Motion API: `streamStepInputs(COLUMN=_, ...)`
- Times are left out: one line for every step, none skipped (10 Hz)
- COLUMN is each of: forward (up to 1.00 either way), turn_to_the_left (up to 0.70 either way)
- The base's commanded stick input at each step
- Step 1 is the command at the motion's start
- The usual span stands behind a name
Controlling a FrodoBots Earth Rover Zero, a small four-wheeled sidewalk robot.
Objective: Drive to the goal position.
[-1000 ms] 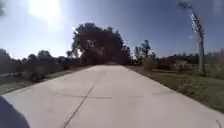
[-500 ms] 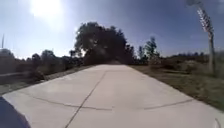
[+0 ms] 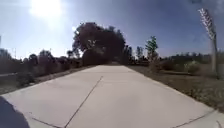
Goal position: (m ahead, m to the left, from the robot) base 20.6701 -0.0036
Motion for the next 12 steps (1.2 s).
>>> streamStepInputs(forward=0.70, turn_to_the_left=0.00)
streamStepInputs(forward=0.70, turn_to_the_left=0.00)
streamStepInputs(forward=0.70, turn_to_the_left=0.00)
streamStepInputs(forward=0.70, turn_to_the_left=0.00)
streamStepInputs(forward=0.70, turn_to_the_left=0.00)
streamStepInputs(forward=0.70, turn_to_the_left=0.00)
streamStepInputs(forward=0.70, turn_to_the_left=0.00)
streamStepInputs(forward=0.70, turn_to_the_left=0.00)
streamStepInputs(forward=0.70, turn_to_the_left=0.00)
streamStepInputs(forward=0.70, turn_to_the_left=0.00)
streamStepInputs(forward=0.70, turn_to_the_left=0.00)
streamStepInputs(forward=0.70, turn_to_the_left=0.00)
